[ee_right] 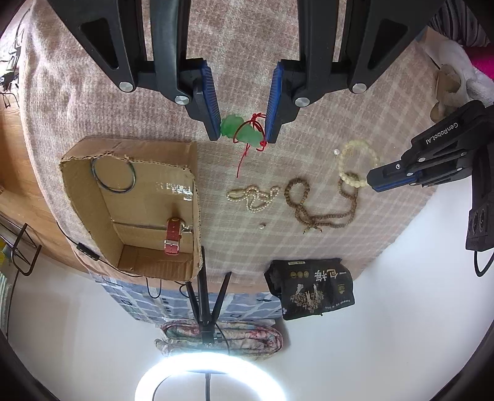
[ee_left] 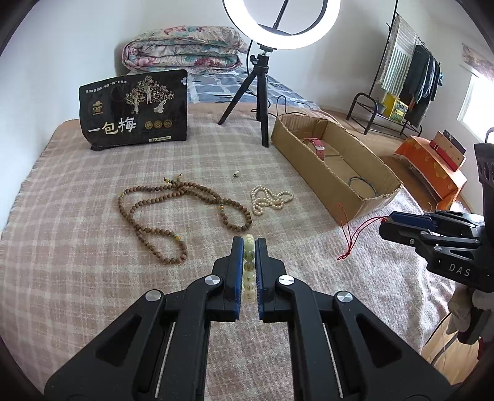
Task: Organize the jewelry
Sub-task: 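Carry the bracelet in the left tool while the right tool carries the jade pendant over the box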
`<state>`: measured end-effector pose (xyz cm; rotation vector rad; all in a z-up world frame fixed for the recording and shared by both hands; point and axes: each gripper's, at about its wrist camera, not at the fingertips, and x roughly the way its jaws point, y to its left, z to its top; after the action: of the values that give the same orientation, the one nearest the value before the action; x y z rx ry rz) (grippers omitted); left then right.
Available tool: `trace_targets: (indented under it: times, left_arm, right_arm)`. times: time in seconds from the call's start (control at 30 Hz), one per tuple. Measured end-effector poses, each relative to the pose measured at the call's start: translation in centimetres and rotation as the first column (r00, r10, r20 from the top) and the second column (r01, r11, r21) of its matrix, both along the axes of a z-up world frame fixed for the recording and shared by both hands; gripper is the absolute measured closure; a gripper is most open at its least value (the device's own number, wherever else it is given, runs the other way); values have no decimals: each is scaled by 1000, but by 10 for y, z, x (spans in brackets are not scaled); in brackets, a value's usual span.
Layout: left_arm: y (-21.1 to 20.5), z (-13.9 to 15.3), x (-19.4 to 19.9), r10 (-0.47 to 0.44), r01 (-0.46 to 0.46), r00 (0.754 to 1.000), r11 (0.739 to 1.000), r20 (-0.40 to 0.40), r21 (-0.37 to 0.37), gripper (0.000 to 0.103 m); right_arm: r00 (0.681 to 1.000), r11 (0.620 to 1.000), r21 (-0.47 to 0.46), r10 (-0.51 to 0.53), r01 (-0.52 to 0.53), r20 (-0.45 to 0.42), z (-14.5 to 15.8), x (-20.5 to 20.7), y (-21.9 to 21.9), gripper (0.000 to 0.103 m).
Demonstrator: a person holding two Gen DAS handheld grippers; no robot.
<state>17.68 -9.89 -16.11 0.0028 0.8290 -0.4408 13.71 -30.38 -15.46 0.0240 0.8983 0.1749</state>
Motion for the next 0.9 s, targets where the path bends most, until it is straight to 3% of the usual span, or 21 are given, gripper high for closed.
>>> trace_targets:
  times: [0.47,0.9]
  left_arm:
    - [-31,29,4,-41,43,998,999,42,-30,98]
    - [-79,48,22,-112,115,991,992,73,-46,98]
  right_arm:
    - [996,998,-5,-63,63,62,38,-18,-51,74]
    - [985,992,23,-125,123,122,59,-5,-96,74]
